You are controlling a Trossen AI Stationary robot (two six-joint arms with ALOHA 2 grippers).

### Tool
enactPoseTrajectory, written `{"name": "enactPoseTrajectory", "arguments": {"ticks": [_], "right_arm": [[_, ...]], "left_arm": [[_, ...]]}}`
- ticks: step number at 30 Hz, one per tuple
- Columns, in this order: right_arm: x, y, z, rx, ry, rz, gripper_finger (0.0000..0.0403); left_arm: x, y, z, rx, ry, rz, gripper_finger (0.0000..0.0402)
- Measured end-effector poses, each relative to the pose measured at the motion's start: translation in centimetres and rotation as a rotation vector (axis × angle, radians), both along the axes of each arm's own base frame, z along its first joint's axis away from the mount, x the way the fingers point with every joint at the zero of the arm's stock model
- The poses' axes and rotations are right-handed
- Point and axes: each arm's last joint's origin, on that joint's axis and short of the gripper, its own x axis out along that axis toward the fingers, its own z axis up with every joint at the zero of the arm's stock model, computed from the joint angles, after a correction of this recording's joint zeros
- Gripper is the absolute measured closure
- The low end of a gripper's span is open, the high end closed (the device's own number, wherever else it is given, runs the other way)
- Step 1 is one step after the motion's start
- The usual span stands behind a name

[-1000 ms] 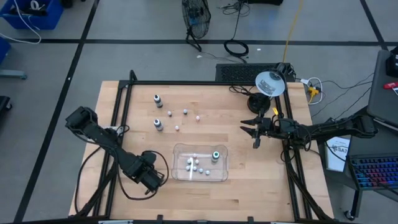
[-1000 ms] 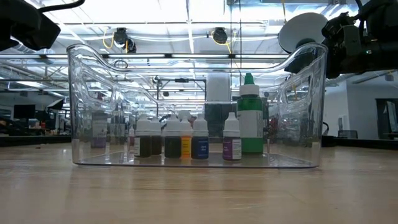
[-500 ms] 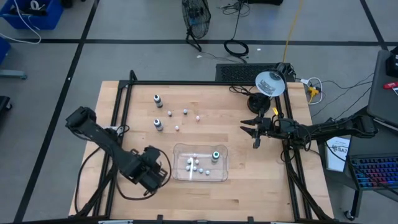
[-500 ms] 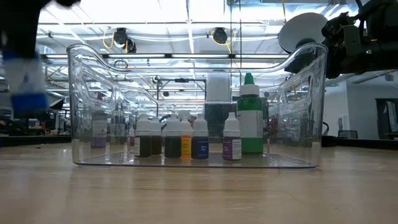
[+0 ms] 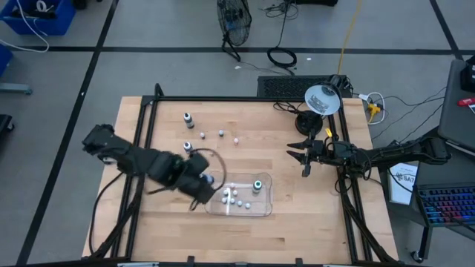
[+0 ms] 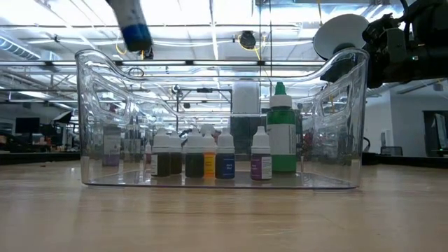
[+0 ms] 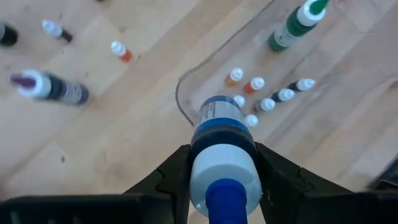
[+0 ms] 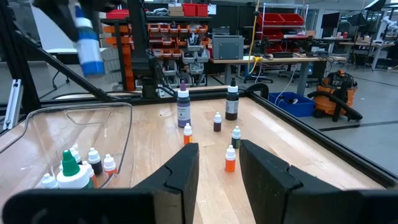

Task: Pick & Place food coloring
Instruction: Put the big blue food coloring bottle into the bin

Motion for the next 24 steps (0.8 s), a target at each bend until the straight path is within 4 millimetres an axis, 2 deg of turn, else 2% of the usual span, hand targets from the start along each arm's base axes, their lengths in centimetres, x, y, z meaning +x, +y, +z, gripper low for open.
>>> {"name": "enactPoseTrajectory", "arguments": {"ticks": [5, 10, 24], "right_arm": [[0.0, 0.0, 0.0, 0.0, 0.001, 0.0, 0.0296], [0.0, 0.0, 0.0, 0.0, 0.0, 0.0, 0.0297], [0.0, 0.0, 0.0, 0.0, 0.0, 0.0, 0.0297]], "left_arm": [[3.3, 2.1, -2.2, -0.028, 0.076, -0.11, 0.026], [6.2, 2.6, -4.8, -0.05, 0.11, -0.211, 0.026], [8.5, 2.5, -10.5, -0.033, 0.317, -0.211, 0.0262]]}}
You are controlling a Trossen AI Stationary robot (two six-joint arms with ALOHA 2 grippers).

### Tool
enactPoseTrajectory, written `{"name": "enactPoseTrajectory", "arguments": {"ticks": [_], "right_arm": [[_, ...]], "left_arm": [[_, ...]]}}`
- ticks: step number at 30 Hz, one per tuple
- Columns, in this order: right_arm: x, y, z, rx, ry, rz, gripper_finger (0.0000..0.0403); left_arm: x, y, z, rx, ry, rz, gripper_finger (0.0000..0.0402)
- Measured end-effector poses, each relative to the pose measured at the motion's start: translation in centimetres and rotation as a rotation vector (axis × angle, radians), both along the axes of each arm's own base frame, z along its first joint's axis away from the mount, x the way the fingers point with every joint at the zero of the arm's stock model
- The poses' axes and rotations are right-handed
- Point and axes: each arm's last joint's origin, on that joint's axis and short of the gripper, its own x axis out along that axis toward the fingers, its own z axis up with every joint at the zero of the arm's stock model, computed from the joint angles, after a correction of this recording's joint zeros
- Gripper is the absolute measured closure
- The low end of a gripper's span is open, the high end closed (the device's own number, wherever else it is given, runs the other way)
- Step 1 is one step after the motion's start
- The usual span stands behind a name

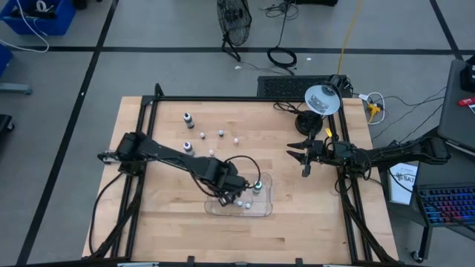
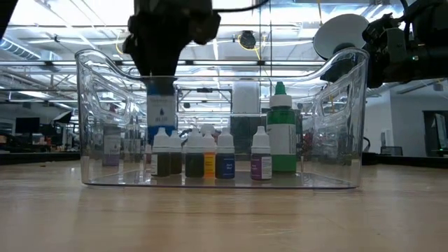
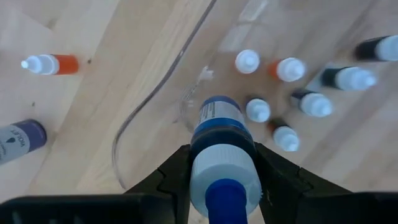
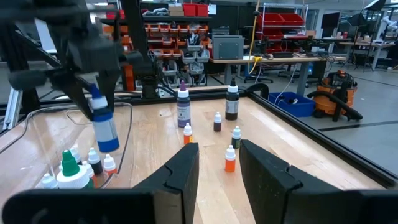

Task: Pick & Place food coloring
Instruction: Put the big blue food coloring bottle into the bin, then put the big purple food coloring bottle into the bin

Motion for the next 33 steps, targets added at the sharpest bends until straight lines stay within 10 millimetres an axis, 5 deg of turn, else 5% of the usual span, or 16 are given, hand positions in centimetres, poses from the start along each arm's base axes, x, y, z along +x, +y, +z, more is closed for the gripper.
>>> {"name": "enactPoseTrajectory", "arguments": {"ticks": [11, 33], "right_arm": [[0.0, 0.0, 0.0, 0.0, 0.001, 0.0, 0.0298], [0.0, 0.0, 0.0, 0.0, 0.0, 0.0, 0.0296]], "left_arm": [[0.7, -0.2, -2.8, 0.006, 0.095, -0.009, 0.0252], [0.3, 0.0, -1.4, 0.008, 0.056, 0.025, 0.0184]]}}
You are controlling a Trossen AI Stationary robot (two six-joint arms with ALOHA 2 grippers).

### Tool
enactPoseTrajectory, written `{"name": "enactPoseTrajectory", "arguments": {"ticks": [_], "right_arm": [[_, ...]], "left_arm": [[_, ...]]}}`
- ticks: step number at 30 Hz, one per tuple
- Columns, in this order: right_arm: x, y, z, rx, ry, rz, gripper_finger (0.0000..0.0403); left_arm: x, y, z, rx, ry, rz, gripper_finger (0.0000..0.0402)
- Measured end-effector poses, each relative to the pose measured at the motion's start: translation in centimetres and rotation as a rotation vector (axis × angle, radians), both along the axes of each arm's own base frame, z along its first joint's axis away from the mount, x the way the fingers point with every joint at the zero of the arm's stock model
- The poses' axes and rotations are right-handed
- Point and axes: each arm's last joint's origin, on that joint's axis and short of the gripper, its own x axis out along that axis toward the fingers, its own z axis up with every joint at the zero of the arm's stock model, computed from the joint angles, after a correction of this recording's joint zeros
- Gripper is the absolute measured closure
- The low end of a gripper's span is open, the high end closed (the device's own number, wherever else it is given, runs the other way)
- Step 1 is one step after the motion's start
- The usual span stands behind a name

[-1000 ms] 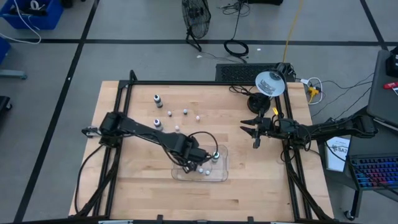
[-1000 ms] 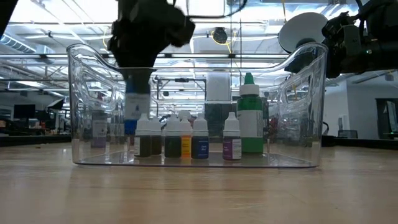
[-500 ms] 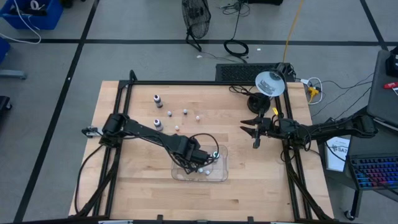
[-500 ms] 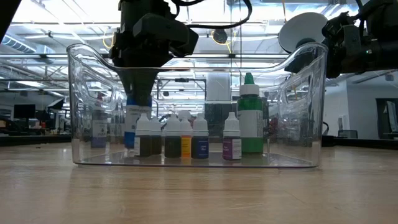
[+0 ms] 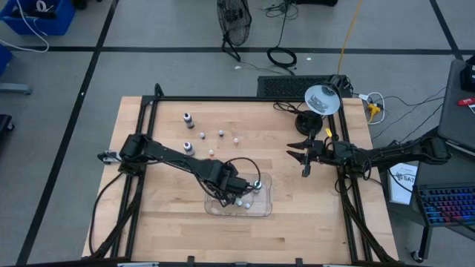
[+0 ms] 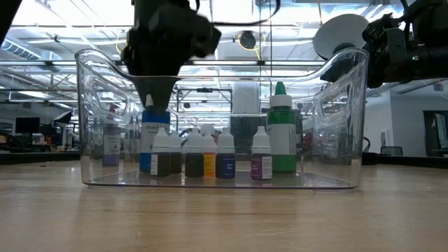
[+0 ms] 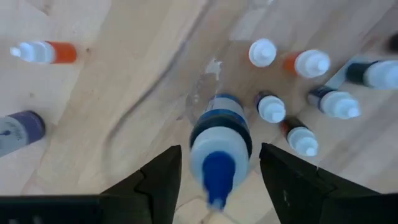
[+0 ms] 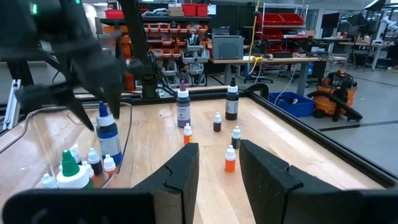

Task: Pick & Place food coloring
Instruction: Put the big purple food coloring bottle into the bin

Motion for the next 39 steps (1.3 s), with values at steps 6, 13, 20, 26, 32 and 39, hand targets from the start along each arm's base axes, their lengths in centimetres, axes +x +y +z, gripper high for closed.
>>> {"name": "enactPoseTrajectory", "arguments": {"ticks": [6, 13, 20, 26, 32, 39], "right_arm": [[0.0, 0.0, 0.0, 0.0, 0.0, 0.0, 0.0298], [0.0, 0.0, 0.0, 0.0, 0.0, 0.0, 0.0296], [0.0, 0.0, 0.0, 0.0, 0.0, 0.0, 0.0297], [0.0, 0.0, 0.0, 0.0, 0.0, 0.0, 0.0297], [0.0, 0.0, 0.0, 0.0, 0.0, 0.0, 0.0296], [0.0, 0.0, 0.0, 0.0, 0.0, 0.0, 0.0297]], "left_arm": [[-2.2, 1.0, 5.0, 0.078, -0.136, 0.012, 0.0193], [-8.3, 4.0, 11.2, 0.254, -0.183, 0.244, 0.0183], [-10.1, 8.4, 11.0, 0.238, -0.159, 0.377, 0.0139], [-11.0, 12.3, 6.9, 0.202, 0.009, 0.436, 0.0104], [-11.9, 15.1, 2.8, 0.089, 0.072, 0.456, 0.01], [-12.4, 16.4, 0.5, 0.014, 0.047, 0.441, 0.0112]]}}
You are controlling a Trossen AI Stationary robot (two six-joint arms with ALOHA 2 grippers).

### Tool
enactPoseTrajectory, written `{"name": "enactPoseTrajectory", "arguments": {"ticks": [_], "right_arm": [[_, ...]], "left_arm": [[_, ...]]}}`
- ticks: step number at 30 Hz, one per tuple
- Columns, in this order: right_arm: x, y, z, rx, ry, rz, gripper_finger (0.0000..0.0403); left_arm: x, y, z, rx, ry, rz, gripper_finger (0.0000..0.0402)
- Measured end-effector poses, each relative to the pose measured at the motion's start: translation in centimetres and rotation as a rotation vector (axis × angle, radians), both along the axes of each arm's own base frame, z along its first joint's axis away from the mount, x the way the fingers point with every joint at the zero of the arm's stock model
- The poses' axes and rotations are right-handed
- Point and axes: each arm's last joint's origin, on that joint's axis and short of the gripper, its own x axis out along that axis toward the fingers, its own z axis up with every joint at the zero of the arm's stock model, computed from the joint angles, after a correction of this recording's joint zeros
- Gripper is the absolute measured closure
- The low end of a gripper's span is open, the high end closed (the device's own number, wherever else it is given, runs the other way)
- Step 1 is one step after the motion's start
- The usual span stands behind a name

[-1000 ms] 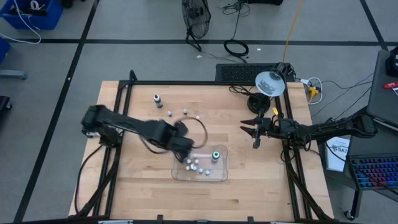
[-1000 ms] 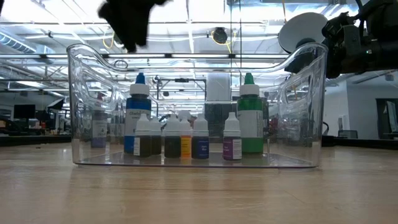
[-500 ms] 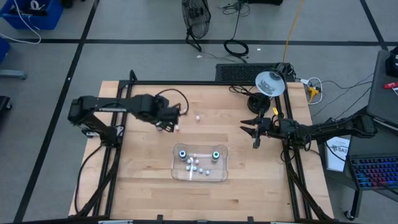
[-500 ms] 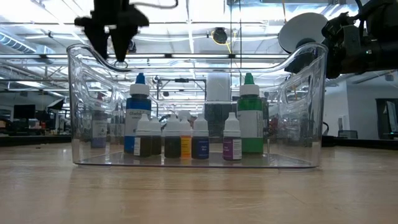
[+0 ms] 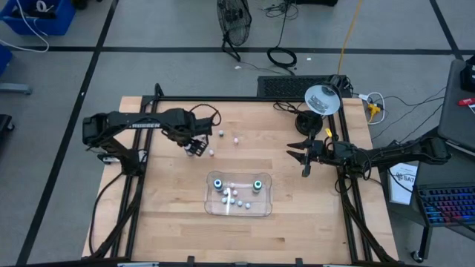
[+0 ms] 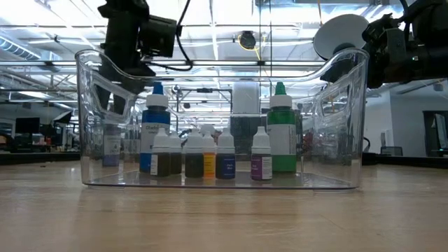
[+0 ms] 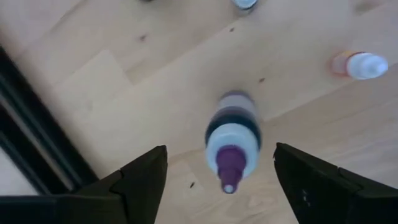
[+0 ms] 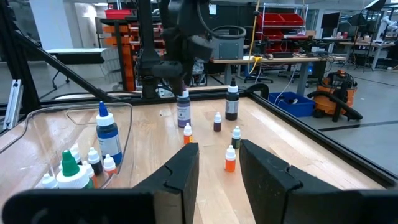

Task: Pick & Place food coloring
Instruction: Put the big purple food coloring bottle into the bin

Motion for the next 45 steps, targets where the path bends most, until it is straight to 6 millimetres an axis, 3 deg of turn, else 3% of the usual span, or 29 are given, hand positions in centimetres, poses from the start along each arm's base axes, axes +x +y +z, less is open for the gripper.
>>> {"name": "enactPoseTrajectory", "arguments": {"ticks": [19, 28, 31, 36, 39, 42, 45], "right_arm": [[0.0, 0.0, 0.0, 0.0, 0.0, 0.0, 0.0298], [0.0, 0.0, 0.0, 0.0, 0.0, 0.0, 0.0298], [0.0, 0.0, 0.0, 0.0, 0.0, 0.0, 0.0297], [0.0, 0.0, 0.0, 0.0, 0.0, 0.0, 0.0296], [0.0, 0.0, 0.0, 0.0, 0.0, 0.0, 0.0298], [0.0, 0.0, 0.0, 0.0, 0.0, 0.0, 0.0297], [0.0, 0.0, 0.0, 0.0, 0.0, 0.0, 0.0296]], "left_arm": [[-0.9, 0.1, -4.6, -0.035, -0.053, -0.017, 0.0128], [-0.9, 0.2, -4.6, -0.02, -0.053, -0.023, 0.0141], [-0.8, 0.1, -4.6, -0.003, -0.051, -0.032, 0.0173], [-0.6, -0.3, -4.6, 0.027, -0.05, -0.058, 0.0262], [-0.5, -0.5, -4.5, 0.038, -0.047, -0.059, 0.0261], [0.3, -1.3, -3.5, 0.045, -0.073, -0.091, 0.0261], [1.6, -2.7, -1.1, 0.058, -0.109, -0.153, 0.0261]]}}
